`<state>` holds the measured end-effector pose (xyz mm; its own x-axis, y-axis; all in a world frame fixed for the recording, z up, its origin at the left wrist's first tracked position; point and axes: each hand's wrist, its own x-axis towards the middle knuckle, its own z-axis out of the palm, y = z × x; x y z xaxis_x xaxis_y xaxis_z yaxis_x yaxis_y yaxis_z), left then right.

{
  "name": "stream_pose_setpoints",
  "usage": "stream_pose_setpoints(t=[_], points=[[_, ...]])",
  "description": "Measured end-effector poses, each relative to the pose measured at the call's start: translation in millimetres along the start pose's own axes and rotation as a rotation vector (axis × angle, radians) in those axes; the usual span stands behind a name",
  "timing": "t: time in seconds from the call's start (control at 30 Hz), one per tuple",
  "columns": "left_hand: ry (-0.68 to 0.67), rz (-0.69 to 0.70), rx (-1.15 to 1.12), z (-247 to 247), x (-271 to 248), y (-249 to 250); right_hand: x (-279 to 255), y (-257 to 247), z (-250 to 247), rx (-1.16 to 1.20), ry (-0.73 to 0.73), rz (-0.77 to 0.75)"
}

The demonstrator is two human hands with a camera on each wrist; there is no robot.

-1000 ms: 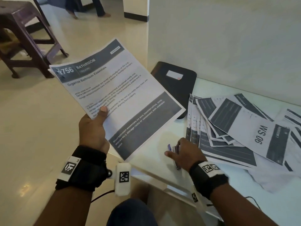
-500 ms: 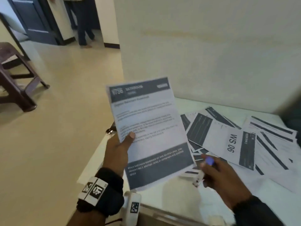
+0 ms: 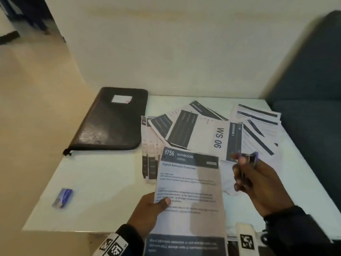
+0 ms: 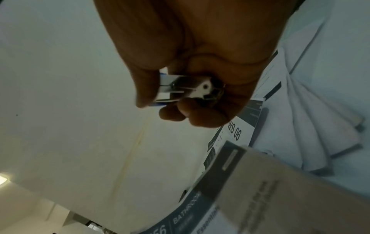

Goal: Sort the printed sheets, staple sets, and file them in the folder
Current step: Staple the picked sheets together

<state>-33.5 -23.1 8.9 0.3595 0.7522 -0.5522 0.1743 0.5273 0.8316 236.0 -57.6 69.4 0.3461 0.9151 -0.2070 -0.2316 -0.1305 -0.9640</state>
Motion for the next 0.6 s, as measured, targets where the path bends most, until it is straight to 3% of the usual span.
stream_pose_setpoints(t=[0.13,0.23,0.3,0.47,0.6], points=[[-0.074,-0.03,0.132,1.0,7.3,-3.4,16.3,0.0,18.1,-0.221,-0.039,-0.024],[-0.104,-0.008,0.197,0.7,12.4,-5.5,28.6,9.1,27.7,-0.626,-0.086,-0.234],[-0.141,0.021,0.247,0.3,14.7,-7.6,35.0,15.2,30.0,-0.761,-0.104,-0.287],[-0.241,0.094,0.396,1.6,18.5,-6.3,45.6,21.0,23.7,-0.896,-0.184,-0.301],[-0.214,0.087,0.417,3.0,23.5,-7.0,46.4,19.7,18.7,-0.846,-0.278,-0.279]])
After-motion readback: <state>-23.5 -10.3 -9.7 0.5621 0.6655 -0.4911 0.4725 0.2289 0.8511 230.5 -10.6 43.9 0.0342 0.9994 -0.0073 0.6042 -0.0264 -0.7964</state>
